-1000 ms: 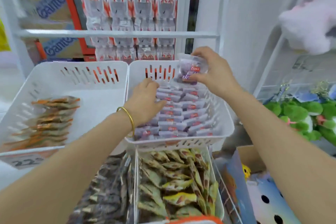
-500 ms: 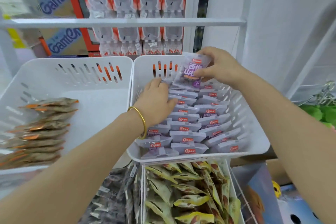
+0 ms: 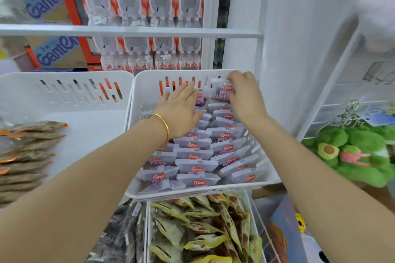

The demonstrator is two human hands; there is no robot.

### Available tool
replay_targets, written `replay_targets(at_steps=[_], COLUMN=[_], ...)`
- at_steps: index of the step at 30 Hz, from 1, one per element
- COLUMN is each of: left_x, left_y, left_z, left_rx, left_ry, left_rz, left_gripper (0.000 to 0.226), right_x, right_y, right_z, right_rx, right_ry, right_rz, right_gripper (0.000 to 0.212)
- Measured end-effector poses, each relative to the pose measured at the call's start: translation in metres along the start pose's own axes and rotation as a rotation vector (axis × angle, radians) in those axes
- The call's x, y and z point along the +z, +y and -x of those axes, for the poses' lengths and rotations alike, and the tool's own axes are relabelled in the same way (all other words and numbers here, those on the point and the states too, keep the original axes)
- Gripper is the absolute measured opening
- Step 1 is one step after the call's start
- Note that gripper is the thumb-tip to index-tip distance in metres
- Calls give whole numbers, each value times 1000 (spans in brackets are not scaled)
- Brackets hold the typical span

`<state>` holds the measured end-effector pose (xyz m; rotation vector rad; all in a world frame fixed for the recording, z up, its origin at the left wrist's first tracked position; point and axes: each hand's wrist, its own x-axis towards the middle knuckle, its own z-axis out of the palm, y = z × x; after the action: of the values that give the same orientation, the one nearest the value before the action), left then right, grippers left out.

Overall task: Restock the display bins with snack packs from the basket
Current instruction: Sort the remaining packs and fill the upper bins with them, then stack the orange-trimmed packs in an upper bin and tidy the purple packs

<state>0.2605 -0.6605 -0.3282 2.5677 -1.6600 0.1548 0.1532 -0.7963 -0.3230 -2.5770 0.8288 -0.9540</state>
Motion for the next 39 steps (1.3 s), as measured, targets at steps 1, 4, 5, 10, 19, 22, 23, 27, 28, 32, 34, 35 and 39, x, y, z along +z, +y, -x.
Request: replay_targets(at_steps=[1,4,5,10,19,22,23,27,28,32,34,35,39], left_x=[0,1,1,3,-11,-27,-27,-5,10,79,95,97,97], left_y=[-2,-10,-12,-8,-2,4,8,31,34,31,31,33,40], left_z=[-2,-1,1,8,20,78,109,254,290,407,439,448,460], left_rx=[-13,-31,-29,12,-34,30,67,84,57,-19,-18,-32,-36], left_ry=[-16,-20,-23,-27,16,236,314,235,123,-223,-337,-376,-437], left_rz=[1,-5,-19,-47,71,225,277,426,406,280,222,215,190], left_gripper=[62,61,61,60,58,56,54,50,48,36,38,39,42], right_x=[5,13,14,21,-10,-55,-67,-66,-54,-6,15,24,48], right_y=[2,5,4,2,-13,-37,-47,-84,-90,-89,-83,-80,-55], right_z=[-1,-5,-5,-6,11,65,93,222,258,384,424,440,483], right_rx=[12,72,96,165,84,23,56,221,245,267,309,353,487], right_ry=[-72,-280,-318,-299,-302,-158,-149,-320,-443,-968,-1058,-1067,-983], right_rz=[-6,97,110,-47,-99,-322,-445,-703,-671,-413,-356,-368,-358], right_gripper=[33,40,41,40,42,43,41,38,34,31,30,30,31])
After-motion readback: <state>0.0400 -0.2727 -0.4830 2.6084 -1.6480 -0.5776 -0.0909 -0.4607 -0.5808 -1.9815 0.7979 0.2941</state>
